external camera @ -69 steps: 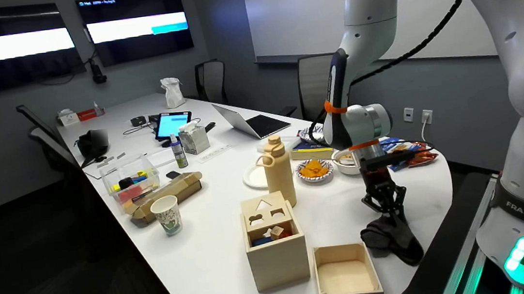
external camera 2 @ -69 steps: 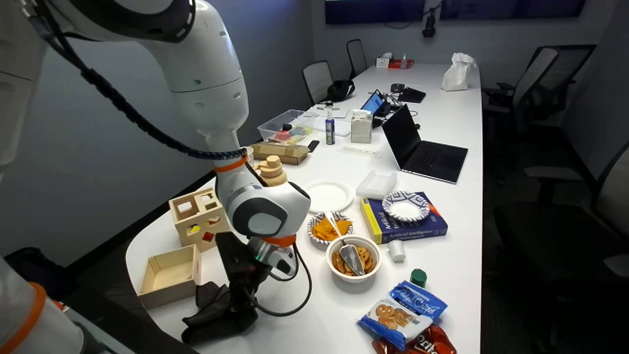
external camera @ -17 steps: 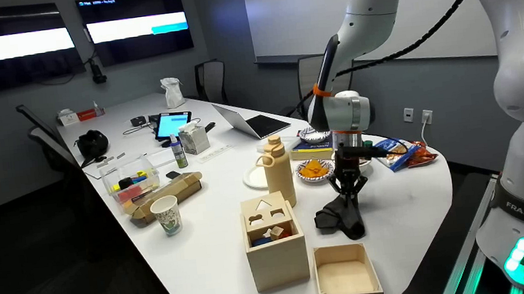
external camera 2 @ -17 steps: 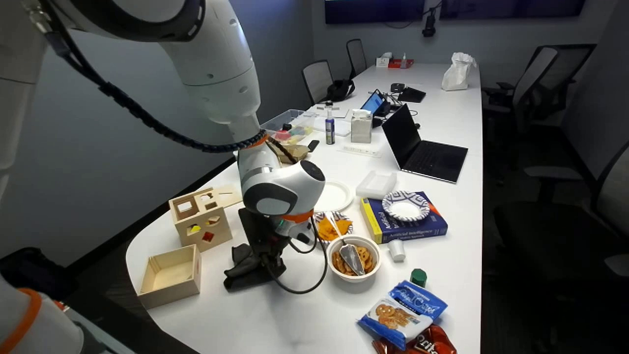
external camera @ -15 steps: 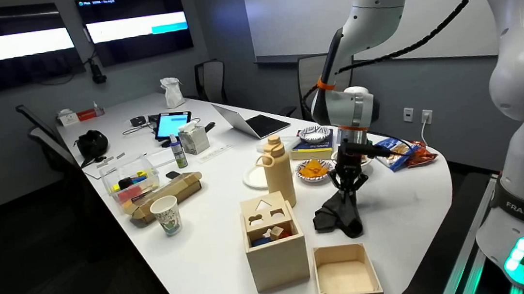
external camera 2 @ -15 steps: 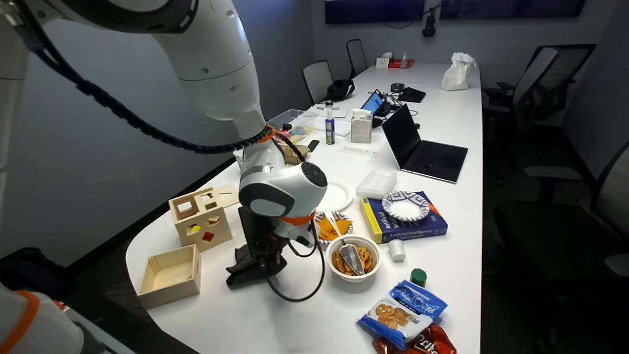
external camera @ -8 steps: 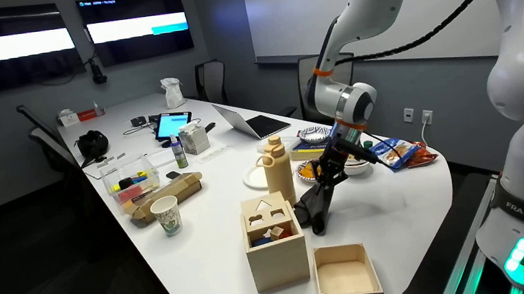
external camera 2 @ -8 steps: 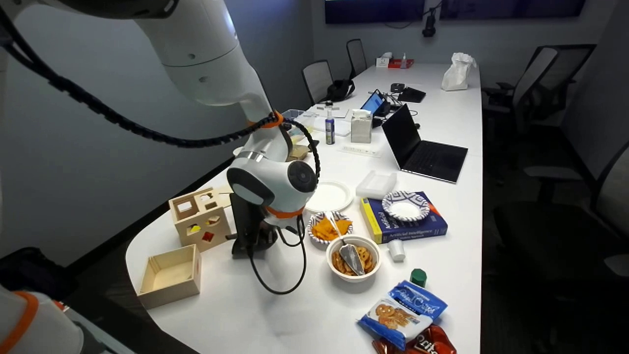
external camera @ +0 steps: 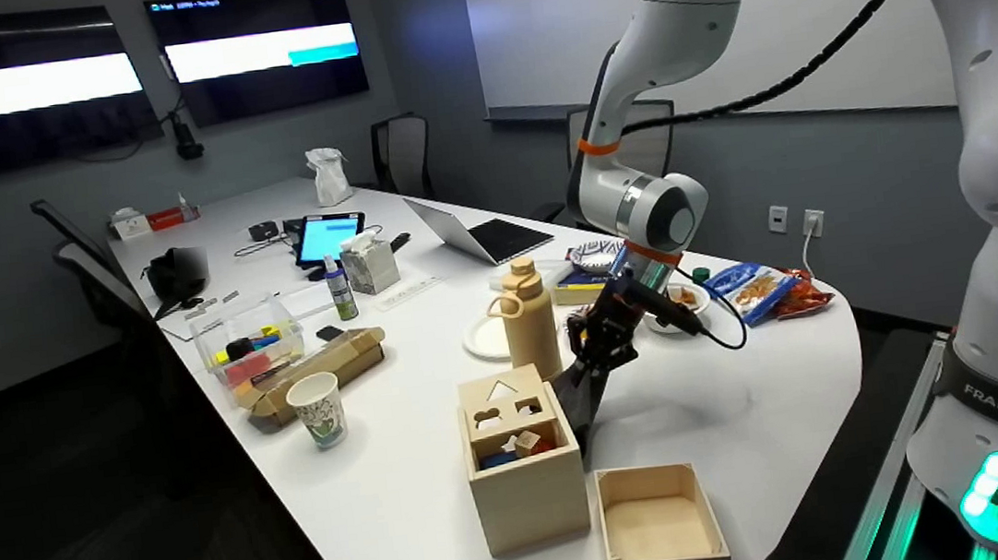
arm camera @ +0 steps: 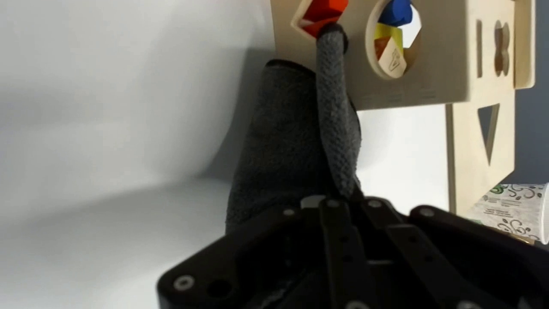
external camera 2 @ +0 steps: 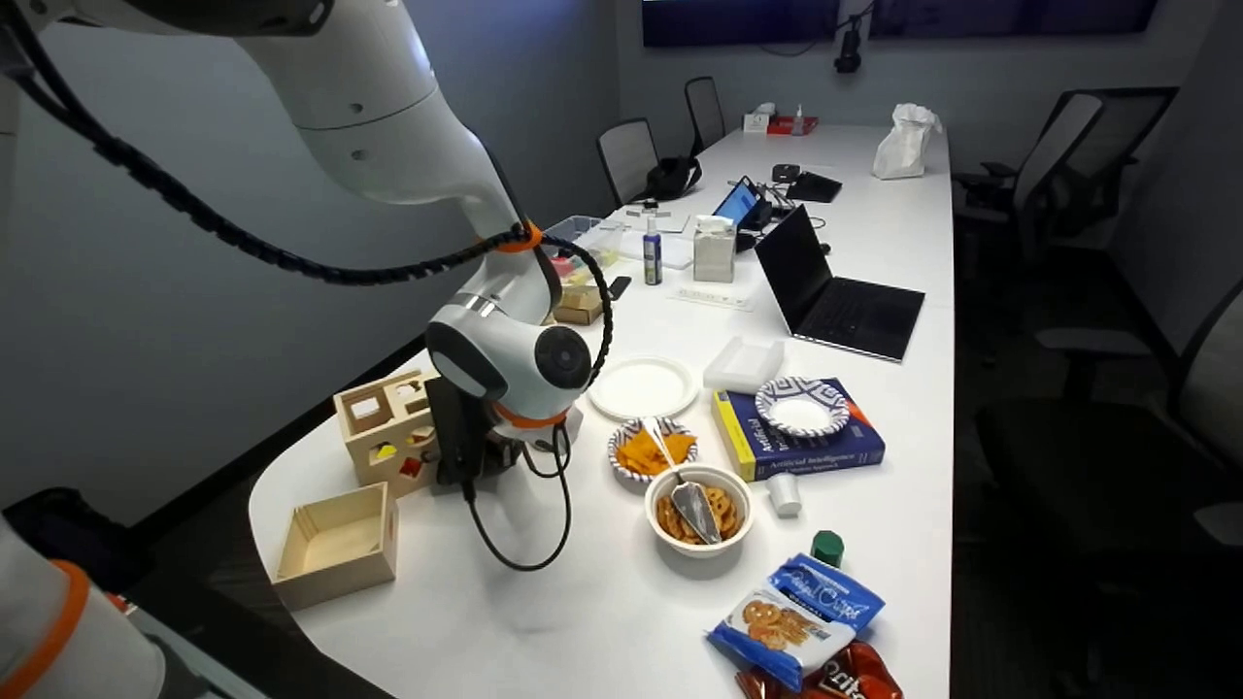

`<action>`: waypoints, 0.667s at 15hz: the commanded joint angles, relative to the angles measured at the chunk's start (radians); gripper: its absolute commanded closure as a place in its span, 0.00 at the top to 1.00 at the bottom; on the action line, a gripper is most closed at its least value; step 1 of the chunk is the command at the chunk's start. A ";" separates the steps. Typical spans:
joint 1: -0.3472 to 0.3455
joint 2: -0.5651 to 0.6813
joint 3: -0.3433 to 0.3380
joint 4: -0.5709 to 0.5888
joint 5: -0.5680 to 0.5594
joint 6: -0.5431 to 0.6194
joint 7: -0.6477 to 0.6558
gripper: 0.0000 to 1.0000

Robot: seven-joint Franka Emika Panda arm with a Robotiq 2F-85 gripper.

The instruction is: Use the towel to wipe the table.

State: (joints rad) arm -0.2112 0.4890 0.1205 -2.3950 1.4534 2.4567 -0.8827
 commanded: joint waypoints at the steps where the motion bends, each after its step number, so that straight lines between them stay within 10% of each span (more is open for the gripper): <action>1: 0.078 0.011 -0.063 0.023 0.091 -0.031 -0.066 0.01; 10: 0.176 0.075 -0.103 0.100 0.119 -0.063 -0.112 0.01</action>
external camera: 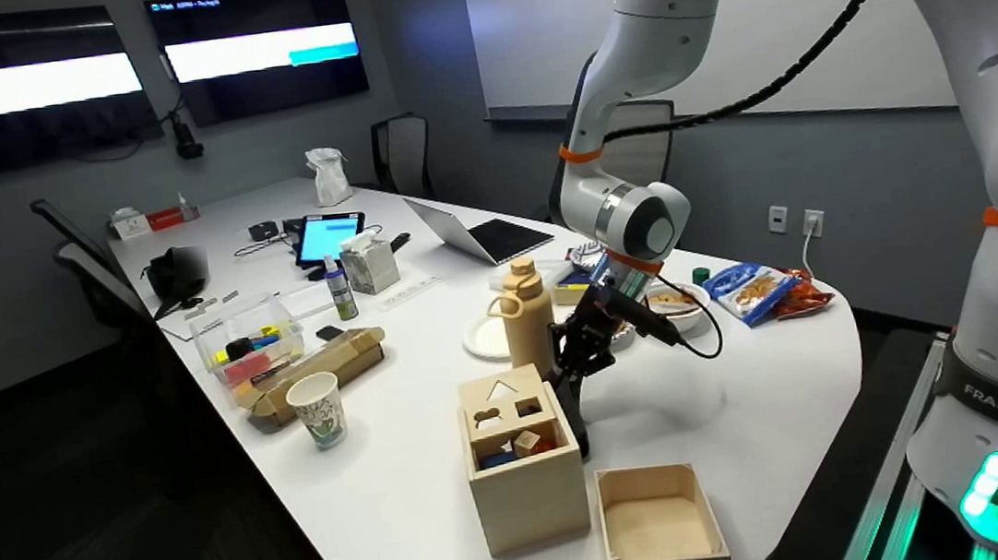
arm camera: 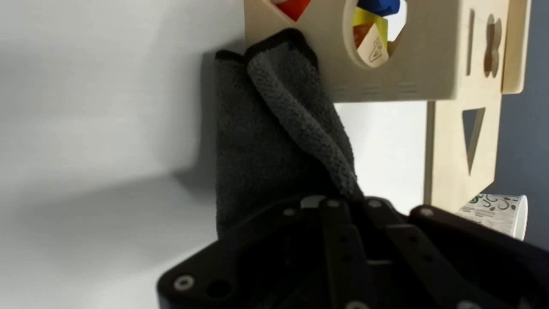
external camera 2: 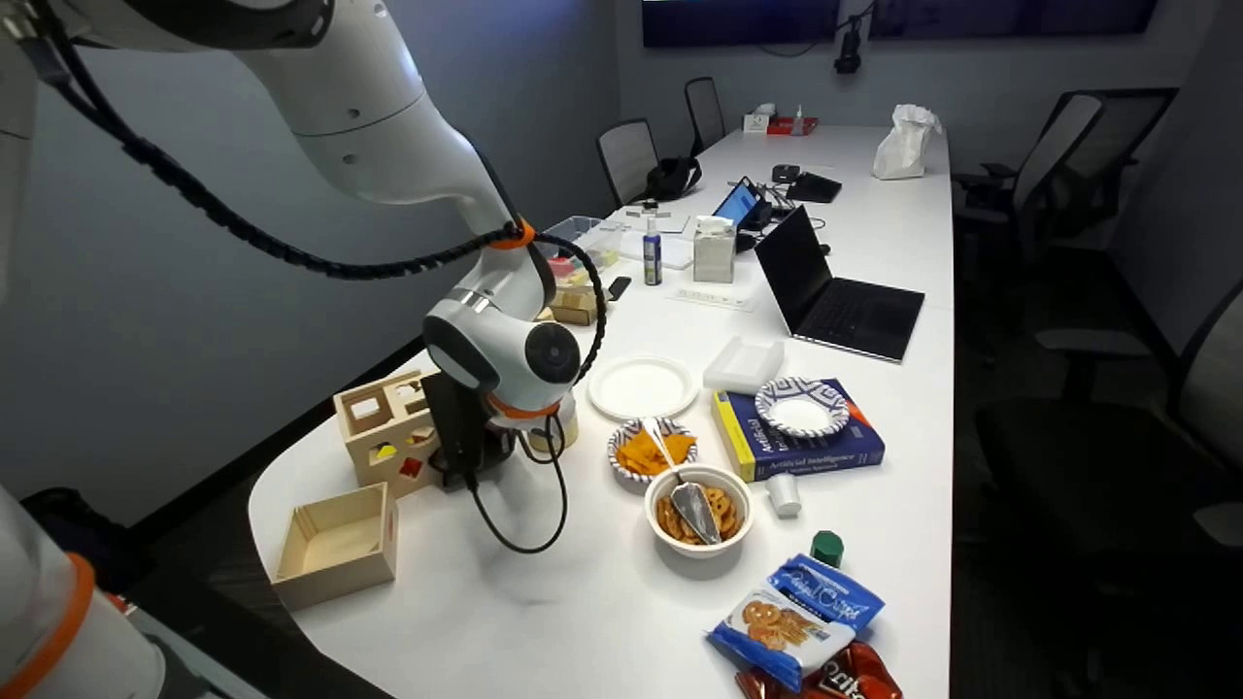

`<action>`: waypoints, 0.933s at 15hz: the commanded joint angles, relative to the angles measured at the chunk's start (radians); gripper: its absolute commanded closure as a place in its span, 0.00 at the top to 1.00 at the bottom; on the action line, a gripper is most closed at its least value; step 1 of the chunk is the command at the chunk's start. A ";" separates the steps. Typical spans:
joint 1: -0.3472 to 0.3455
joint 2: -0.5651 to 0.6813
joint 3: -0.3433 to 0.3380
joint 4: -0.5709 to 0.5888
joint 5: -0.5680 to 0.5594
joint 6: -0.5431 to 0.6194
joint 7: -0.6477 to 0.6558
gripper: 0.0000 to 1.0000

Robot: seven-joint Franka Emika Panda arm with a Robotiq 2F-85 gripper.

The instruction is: Use the towel to wipe the table.

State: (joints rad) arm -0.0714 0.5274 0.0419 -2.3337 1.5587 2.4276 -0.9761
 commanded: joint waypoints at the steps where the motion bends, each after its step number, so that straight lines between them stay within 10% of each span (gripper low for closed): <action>1: 0.041 0.043 -0.026 0.045 0.012 -0.037 -0.016 0.01; 4: 0.049 0.059 -0.033 0.061 0.013 -0.049 -0.013 0.03; 5: 0.048 0.062 -0.037 0.064 0.014 -0.056 -0.016 0.29; 14: 0.040 0.044 -0.063 0.036 0.010 -0.087 -0.026 0.90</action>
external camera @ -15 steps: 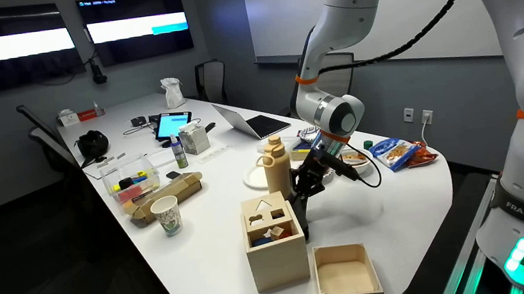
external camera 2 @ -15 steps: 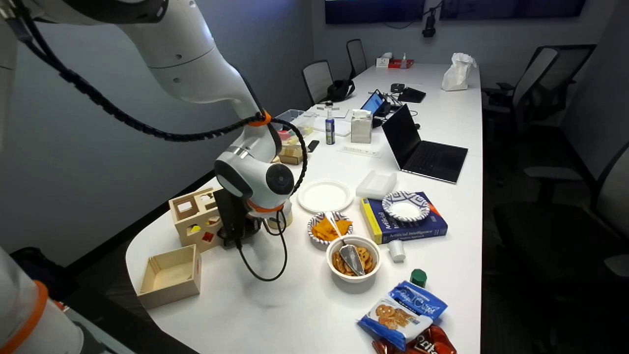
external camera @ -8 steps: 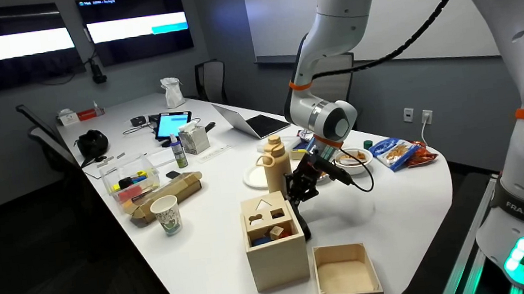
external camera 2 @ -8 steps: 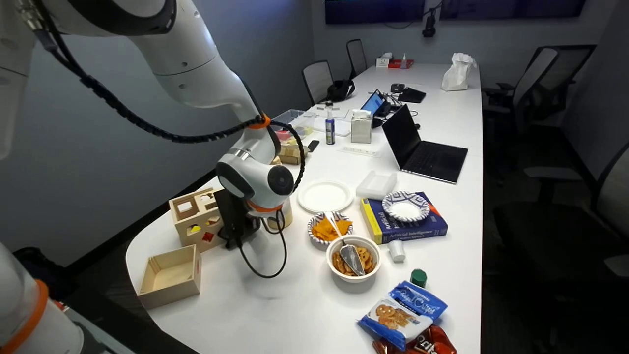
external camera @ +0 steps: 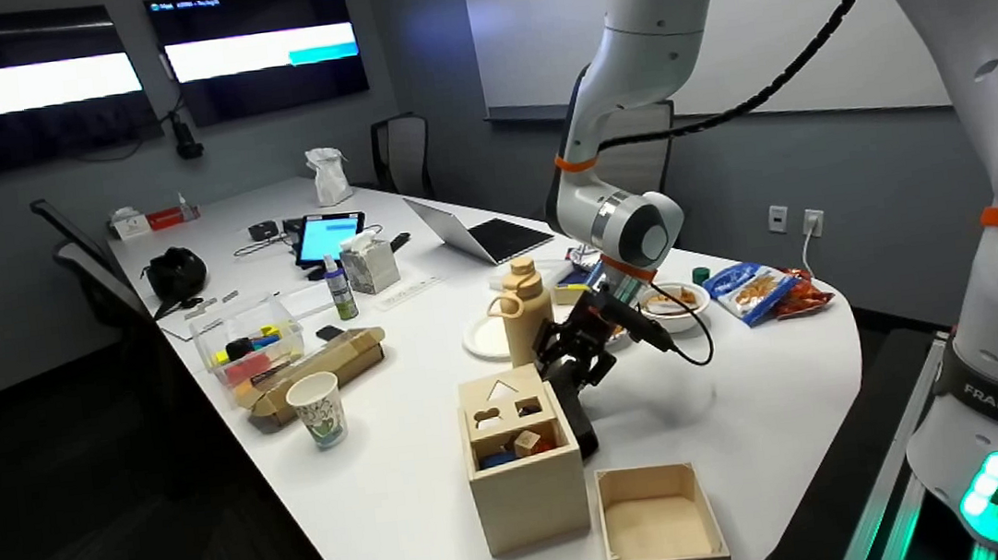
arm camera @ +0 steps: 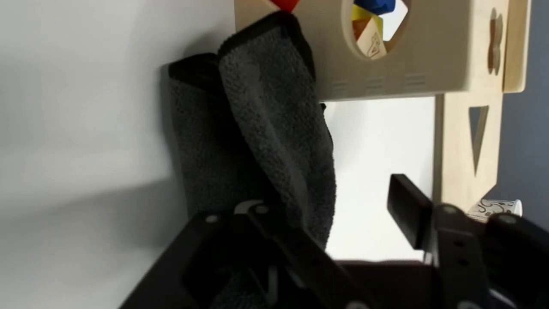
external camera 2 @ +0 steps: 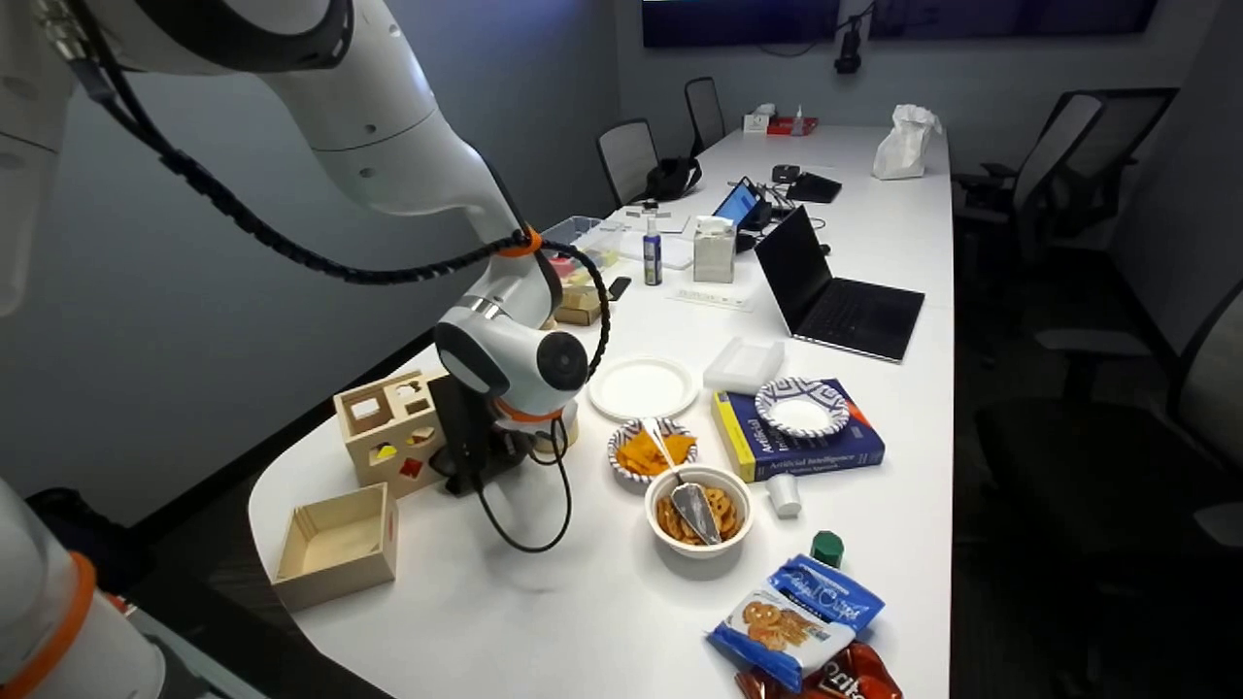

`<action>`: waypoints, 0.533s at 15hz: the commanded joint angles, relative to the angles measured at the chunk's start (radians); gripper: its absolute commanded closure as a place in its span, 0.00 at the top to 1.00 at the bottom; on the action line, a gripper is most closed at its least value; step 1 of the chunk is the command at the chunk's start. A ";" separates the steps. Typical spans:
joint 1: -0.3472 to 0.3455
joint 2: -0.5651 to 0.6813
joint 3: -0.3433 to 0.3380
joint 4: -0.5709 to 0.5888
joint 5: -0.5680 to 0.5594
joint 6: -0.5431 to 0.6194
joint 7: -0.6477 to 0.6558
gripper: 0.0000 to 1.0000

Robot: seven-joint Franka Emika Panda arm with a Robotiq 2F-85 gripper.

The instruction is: Use the towel to wipe the table.

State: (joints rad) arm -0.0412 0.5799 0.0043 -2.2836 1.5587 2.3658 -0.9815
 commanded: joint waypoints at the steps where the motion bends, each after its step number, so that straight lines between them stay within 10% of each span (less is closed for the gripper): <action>1: 0.007 -0.012 -0.028 -0.020 0.011 -0.029 -0.025 0.97; 8: 0.001 -0.074 -0.060 -0.077 0.037 -0.013 -0.058 1.00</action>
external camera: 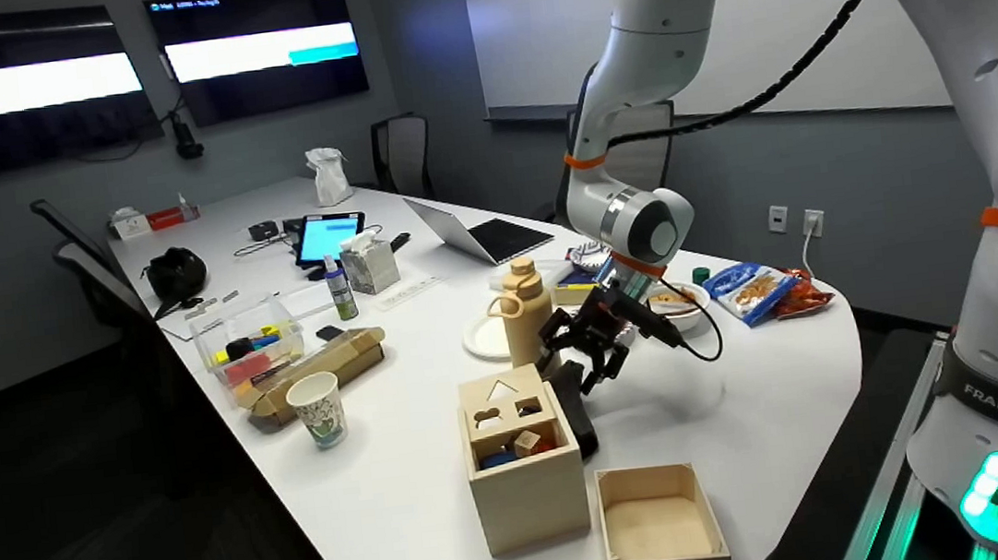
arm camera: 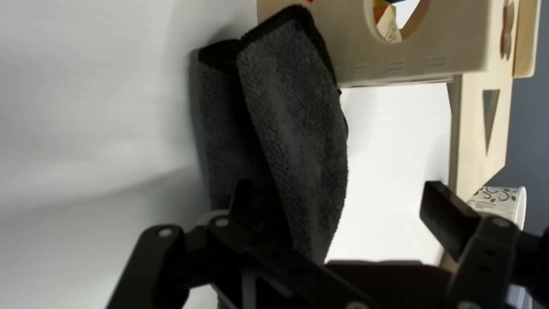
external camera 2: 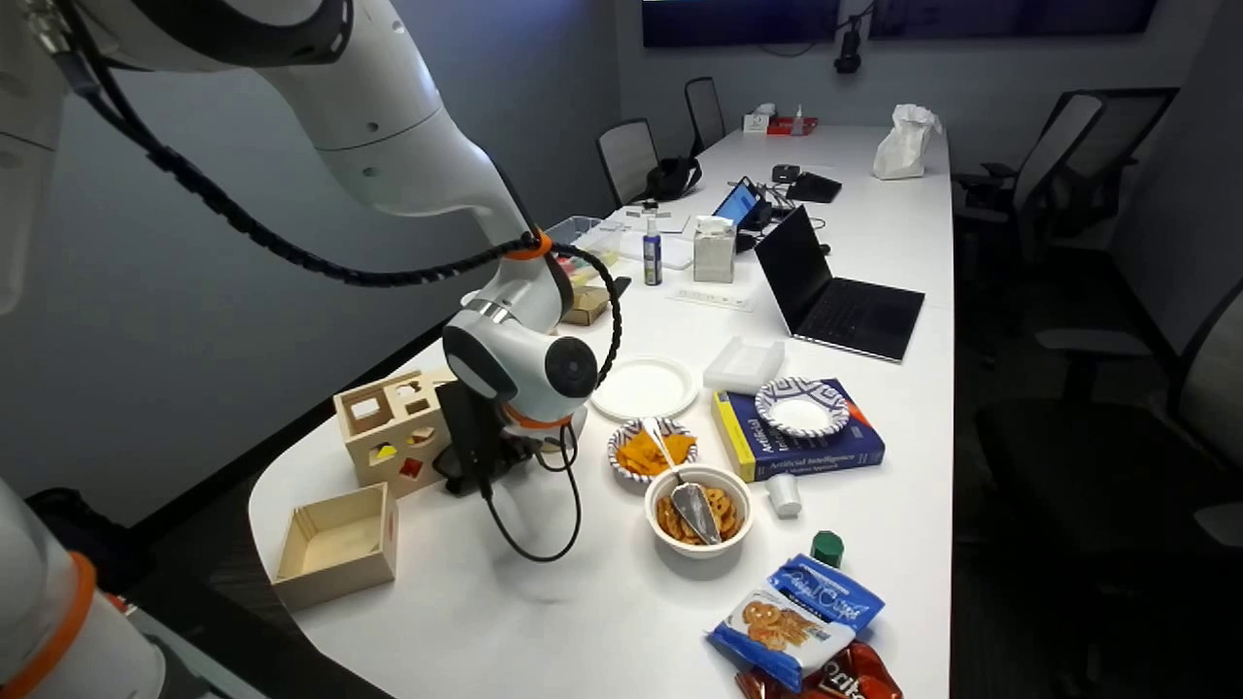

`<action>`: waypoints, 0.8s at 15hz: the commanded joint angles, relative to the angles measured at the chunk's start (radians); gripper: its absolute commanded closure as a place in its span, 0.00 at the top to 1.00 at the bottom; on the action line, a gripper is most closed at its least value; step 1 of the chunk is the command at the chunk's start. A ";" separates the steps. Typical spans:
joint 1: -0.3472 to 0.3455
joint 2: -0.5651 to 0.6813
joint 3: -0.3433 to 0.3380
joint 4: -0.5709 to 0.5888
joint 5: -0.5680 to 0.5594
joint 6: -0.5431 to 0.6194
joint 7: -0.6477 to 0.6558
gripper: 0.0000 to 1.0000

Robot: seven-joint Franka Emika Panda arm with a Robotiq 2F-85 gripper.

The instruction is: Use the towel to wipe the table.

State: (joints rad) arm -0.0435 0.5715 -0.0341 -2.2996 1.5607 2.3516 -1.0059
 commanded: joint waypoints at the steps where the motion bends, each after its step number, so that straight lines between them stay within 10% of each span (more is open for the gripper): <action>1: 0.006 -0.087 -0.031 -0.081 0.040 0.019 -0.036 1.00; 12: 0.068 -0.468 -0.076 -0.402 -0.255 0.508 0.230 1.00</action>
State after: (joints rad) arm -0.0231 0.2420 -0.1234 -2.5827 1.4528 2.7156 -0.9399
